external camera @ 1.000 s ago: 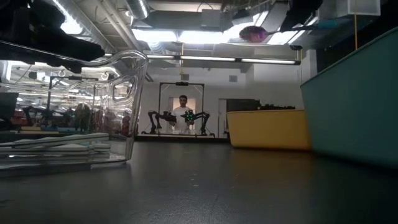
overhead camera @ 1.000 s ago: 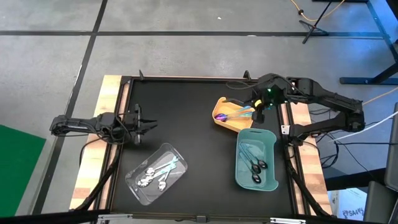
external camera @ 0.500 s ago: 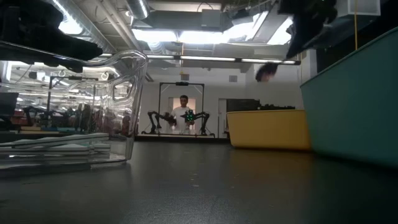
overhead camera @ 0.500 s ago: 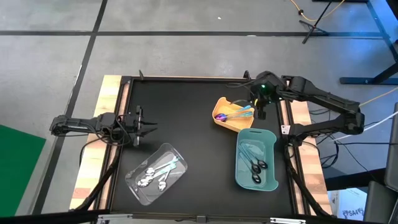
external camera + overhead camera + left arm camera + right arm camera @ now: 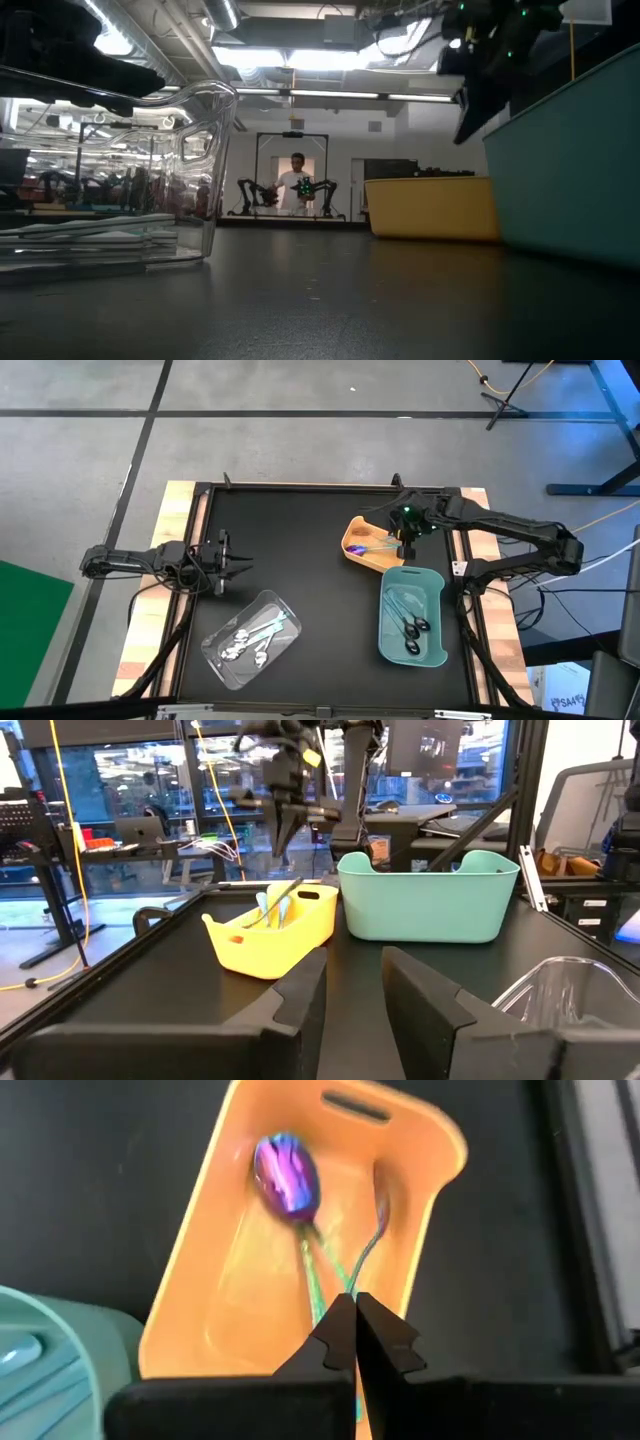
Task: Sort silverware by color (type)
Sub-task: Return to Home Position
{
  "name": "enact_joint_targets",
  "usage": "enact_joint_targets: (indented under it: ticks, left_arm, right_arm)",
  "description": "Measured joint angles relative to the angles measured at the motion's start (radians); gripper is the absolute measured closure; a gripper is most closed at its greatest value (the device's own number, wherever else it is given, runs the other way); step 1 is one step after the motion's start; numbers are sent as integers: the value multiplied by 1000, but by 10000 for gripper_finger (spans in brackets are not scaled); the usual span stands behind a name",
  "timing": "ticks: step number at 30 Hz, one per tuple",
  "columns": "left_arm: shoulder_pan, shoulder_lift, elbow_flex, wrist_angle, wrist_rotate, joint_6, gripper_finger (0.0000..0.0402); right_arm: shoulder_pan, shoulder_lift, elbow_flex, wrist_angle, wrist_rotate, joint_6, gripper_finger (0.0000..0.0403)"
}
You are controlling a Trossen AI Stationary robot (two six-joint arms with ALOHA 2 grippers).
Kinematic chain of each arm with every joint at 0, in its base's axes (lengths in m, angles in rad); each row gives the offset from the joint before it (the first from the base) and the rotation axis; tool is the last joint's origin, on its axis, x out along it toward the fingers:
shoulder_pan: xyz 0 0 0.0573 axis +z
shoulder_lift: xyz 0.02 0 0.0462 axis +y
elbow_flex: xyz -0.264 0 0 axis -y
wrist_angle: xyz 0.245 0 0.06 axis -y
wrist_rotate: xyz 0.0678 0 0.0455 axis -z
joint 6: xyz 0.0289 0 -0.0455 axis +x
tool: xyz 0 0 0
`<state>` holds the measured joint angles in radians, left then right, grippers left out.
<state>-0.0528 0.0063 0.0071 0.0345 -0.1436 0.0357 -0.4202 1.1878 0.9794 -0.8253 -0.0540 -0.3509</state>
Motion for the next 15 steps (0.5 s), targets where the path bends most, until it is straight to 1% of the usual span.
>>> enact_joint_targets:
  ticks: [6,9,15]
  left_arm:
    - [0,0,0,0,0,0,308]
    - [0,0,0,0,0,0,308]
    - [0,0,0,0,0,0,308]
  right_arm:
    - [0,47,-54,18,0,4,403]
    - [0,67,-59,20,0,4,403]
    - [0,103,-59,78,0,5,402]
